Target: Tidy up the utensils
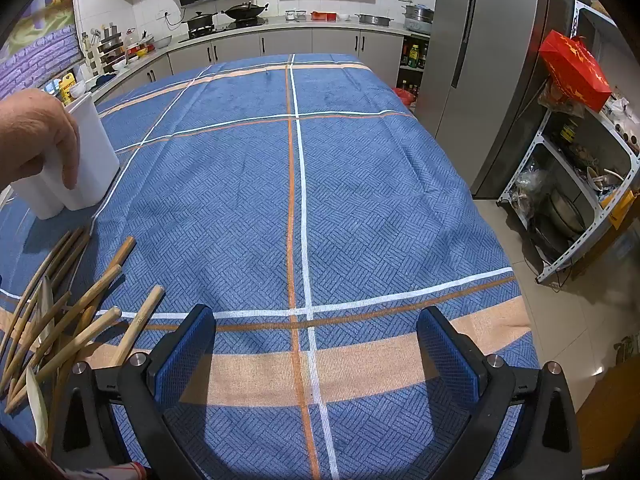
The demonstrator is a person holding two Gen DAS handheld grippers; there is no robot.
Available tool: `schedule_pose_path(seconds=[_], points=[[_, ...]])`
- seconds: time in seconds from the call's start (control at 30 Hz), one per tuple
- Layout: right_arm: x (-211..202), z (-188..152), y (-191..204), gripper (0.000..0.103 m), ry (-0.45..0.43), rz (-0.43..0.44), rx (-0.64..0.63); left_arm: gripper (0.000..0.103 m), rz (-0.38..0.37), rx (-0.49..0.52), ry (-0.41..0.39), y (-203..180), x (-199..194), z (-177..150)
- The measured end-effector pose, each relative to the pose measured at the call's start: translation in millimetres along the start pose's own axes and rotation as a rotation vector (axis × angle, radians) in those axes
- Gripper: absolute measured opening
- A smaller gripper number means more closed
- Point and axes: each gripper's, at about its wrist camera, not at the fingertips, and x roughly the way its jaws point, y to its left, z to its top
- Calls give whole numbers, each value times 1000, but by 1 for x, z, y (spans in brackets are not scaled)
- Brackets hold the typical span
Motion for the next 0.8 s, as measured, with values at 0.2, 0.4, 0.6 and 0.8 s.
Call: schedule_pose_path(seconds=[0.2,0.4,0.6,0.8], points=[[0,0,0,103,0,0,0,103,-3,-2,0,0,0,0],[0,0,0,103,0,-1,0,103,-1,-7,-1,1,0,0],[0,0,0,103,0,-1,0,103,0,-6,0,1,5,1],[0,0,0,103,0,-1,0,103,1,-5,0,0,4,1]])
